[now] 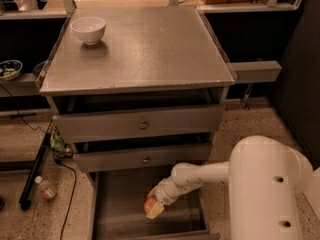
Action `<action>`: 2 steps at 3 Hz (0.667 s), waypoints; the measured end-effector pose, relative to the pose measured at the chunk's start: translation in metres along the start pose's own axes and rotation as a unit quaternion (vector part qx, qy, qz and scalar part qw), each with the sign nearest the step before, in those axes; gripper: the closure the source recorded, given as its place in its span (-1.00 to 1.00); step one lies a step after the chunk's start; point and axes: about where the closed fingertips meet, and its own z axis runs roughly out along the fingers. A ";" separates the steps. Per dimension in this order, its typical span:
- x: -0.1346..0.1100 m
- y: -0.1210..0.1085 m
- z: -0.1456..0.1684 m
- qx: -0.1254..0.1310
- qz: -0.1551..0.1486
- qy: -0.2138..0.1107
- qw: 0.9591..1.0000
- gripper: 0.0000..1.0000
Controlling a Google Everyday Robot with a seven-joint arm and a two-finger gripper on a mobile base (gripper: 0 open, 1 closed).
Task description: Pick apple from bottom drawer and place on counter
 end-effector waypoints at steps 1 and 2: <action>-0.002 -0.001 -0.003 0.002 0.000 0.000 1.000 1.00; -0.007 -0.003 -0.014 0.010 -0.002 -0.001 1.000 1.00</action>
Offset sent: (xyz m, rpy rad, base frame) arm 0.0126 -0.0086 0.0311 -0.0043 -0.0403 -0.0215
